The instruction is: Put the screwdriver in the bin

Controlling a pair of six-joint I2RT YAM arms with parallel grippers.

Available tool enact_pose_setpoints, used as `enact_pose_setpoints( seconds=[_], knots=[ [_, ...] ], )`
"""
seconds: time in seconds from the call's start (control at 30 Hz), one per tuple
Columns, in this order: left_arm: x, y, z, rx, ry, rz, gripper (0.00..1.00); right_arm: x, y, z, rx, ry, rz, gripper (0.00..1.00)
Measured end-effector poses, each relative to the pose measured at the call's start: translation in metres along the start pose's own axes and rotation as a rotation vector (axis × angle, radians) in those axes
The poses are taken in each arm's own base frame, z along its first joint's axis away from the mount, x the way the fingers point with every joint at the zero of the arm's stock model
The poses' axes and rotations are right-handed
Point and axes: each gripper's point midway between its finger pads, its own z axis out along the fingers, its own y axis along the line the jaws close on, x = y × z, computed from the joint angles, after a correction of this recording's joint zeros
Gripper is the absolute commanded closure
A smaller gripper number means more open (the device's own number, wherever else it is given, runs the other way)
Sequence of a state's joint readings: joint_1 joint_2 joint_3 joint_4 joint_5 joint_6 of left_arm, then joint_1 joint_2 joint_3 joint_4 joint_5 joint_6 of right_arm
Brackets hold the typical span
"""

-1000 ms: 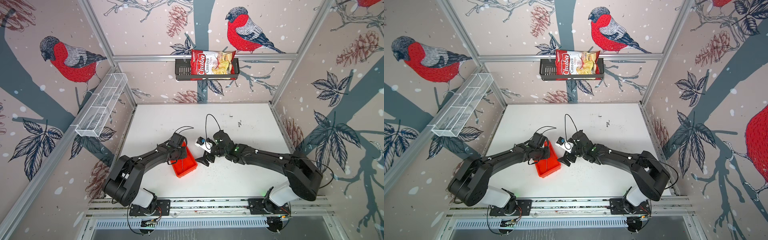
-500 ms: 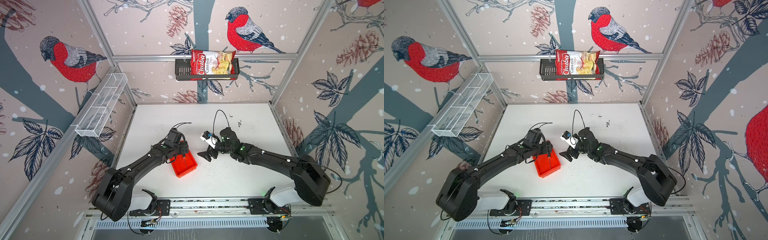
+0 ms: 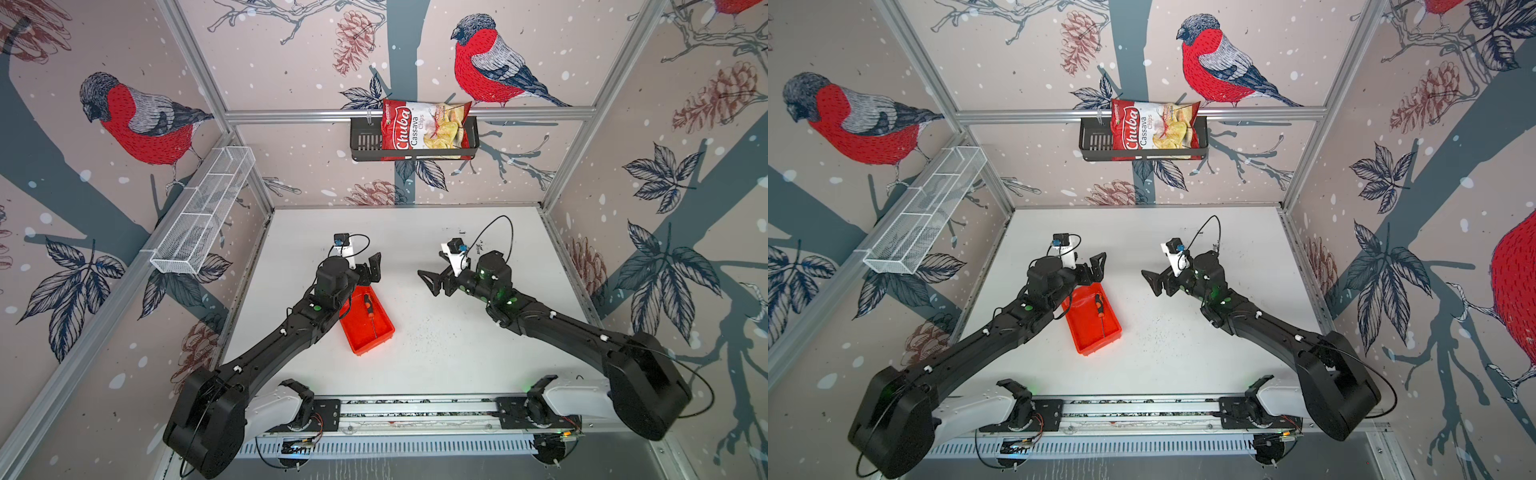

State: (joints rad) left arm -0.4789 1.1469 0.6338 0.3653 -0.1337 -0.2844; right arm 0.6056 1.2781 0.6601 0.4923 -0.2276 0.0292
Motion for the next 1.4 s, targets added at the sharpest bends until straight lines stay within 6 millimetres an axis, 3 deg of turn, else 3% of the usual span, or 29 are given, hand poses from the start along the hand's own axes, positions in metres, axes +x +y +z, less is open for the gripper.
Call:
enact_pose_setpoints(
  seconds=[0.13, 0.27, 0.4, 0.6, 0.7, 0.97, 1.13, 1.4],
  knots=[
    [-0.019, 0.024, 0.001, -0.067, -0.106, 0.064, 0.02, -0.008, -0.043, -0.020, 0.173, -0.065, 0.012, 0.00],
    [-0.019, 0.058, -0.001, -0.164, -0.149, 0.120, 0.03, -0.005, -0.094, -0.048, 0.383, -0.113, 0.040, 0.00],
    [-0.007, 0.097, -0.008, -0.303, -0.162, 0.178, 0.03, 0.008, -0.134, -0.079, 0.587, -0.138, 0.053, 0.00],
    [0.032, 0.153, -0.021, -0.487, -0.108, 0.242, 0.03, 0.039, -0.186, -0.128, 0.875, -0.117, 0.058, 0.00],
    [0.051, 0.174, -0.027, -0.539, -0.084, 0.234, 0.03, 0.053, -0.200, -0.143, 0.947, -0.101, 0.066, 0.00],
    [0.066, 0.213, -0.029, -0.579, -0.106, 0.157, 0.03, 0.102, -0.227, -0.166, 1.050, -0.023, 0.100, 0.00],
    [0.076, 0.209, -0.020, -0.508, -0.097, 0.143, 0.03, 0.123, -0.232, -0.166, 1.037, -0.012, 0.119, 0.00],
    [0.074, 0.202, -0.017, -0.459, -0.120, 0.148, 0.03, 0.133, -0.239, -0.158, 1.016, -0.036, 0.140, 0.00]
  ],
)
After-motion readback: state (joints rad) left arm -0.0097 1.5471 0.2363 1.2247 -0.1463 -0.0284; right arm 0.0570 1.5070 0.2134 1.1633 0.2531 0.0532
